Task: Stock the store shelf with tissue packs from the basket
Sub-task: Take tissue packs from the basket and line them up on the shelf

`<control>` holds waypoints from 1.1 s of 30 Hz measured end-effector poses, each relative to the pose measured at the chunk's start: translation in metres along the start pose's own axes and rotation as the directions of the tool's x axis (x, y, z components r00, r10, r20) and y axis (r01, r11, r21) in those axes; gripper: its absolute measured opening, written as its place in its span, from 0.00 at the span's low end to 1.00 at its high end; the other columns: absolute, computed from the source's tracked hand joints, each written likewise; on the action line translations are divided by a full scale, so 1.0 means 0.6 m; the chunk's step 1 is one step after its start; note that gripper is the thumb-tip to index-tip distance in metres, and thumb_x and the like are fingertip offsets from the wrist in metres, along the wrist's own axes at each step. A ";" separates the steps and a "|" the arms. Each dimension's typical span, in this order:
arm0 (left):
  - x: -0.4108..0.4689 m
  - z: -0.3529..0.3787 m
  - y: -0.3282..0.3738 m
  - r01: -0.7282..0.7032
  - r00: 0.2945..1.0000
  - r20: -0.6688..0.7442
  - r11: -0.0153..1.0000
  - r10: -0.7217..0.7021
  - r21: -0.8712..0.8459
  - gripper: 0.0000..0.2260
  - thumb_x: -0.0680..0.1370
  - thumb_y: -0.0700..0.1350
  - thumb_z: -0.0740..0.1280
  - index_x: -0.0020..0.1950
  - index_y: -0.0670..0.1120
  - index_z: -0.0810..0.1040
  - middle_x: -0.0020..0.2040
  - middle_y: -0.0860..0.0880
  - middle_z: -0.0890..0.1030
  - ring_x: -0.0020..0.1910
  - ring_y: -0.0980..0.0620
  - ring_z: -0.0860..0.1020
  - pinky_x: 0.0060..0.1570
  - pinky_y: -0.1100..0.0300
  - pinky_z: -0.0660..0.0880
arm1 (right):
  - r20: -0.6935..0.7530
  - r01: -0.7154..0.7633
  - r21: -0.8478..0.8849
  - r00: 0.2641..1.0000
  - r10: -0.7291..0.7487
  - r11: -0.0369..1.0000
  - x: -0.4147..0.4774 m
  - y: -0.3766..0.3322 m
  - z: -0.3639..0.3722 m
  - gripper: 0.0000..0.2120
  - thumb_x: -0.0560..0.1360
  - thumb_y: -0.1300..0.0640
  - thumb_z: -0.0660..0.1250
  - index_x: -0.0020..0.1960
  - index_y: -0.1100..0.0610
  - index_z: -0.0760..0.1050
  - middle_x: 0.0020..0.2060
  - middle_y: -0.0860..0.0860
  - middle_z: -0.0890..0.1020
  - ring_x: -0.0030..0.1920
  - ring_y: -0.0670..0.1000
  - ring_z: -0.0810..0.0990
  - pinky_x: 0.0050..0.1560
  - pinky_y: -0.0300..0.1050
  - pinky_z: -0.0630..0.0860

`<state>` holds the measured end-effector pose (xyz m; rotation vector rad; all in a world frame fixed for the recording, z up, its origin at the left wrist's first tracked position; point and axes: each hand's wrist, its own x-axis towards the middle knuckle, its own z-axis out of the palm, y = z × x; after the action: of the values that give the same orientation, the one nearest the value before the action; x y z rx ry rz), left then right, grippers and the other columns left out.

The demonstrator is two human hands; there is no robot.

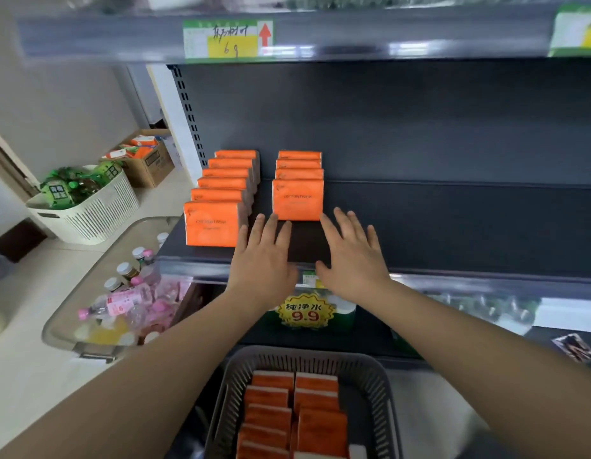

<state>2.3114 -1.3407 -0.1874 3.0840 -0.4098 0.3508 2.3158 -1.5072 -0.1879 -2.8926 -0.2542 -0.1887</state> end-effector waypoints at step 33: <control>-0.311 0.277 -0.006 0.060 0.751 0.660 0.993 0.022 -0.101 0.37 0.77 0.55 0.64 0.79 0.50 0.47 0.80 0.46 0.49 0.79 0.44 0.47 0.76 0.43 0.48 | 0.545 -0.051 0.087 0.838 -0.005 0.995 -0.283 0.030 0.292 0.39 0.72 0.46 0.65 0.77 0.51 0.49 0.77 0.52 0.53 0.77 0.53 0.51 0.76 0.55 0.46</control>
<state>2.1730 -1.2961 -0.3908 2.9847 -0.3742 -0.7785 2.1722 -1.5091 -0.3858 -2.7784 -0.3102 0.6503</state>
